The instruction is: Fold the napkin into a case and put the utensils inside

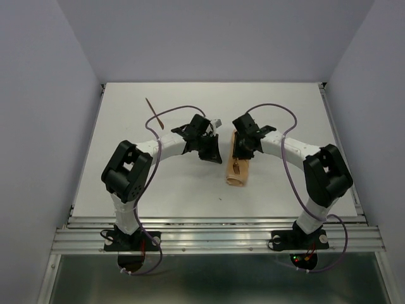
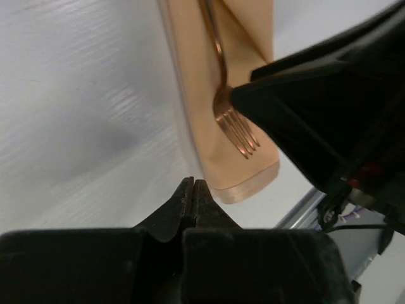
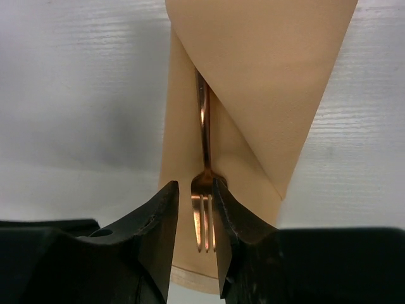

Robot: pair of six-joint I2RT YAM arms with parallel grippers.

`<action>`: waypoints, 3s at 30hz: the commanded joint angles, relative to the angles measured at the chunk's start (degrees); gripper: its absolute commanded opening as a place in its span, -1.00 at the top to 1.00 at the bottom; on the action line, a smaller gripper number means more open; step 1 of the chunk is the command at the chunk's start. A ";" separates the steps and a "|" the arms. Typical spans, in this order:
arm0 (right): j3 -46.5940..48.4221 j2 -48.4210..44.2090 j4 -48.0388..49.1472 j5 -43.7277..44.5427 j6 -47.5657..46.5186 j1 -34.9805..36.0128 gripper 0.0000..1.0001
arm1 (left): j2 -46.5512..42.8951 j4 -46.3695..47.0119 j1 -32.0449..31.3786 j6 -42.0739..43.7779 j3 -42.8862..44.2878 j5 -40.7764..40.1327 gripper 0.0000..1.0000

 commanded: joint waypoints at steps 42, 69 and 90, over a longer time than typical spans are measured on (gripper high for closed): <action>0.04 3.74 2.57 6.11 5.25 1.01 0.91 | 2.90 24.17 -3.39 -8.89 -13.57 14.96 1.00; 1.62 2.33 -3.05 9.28 10.87 1.54 0.99 | 6.24 23.20 -5.15 -10.91 -12.42 13.38 1.00; 1.71 0.58 -10.96 15.16 19.32 2.59 0.99 | 5.98 23.81 -5.59 -13.72 -13.48 10.30 1.00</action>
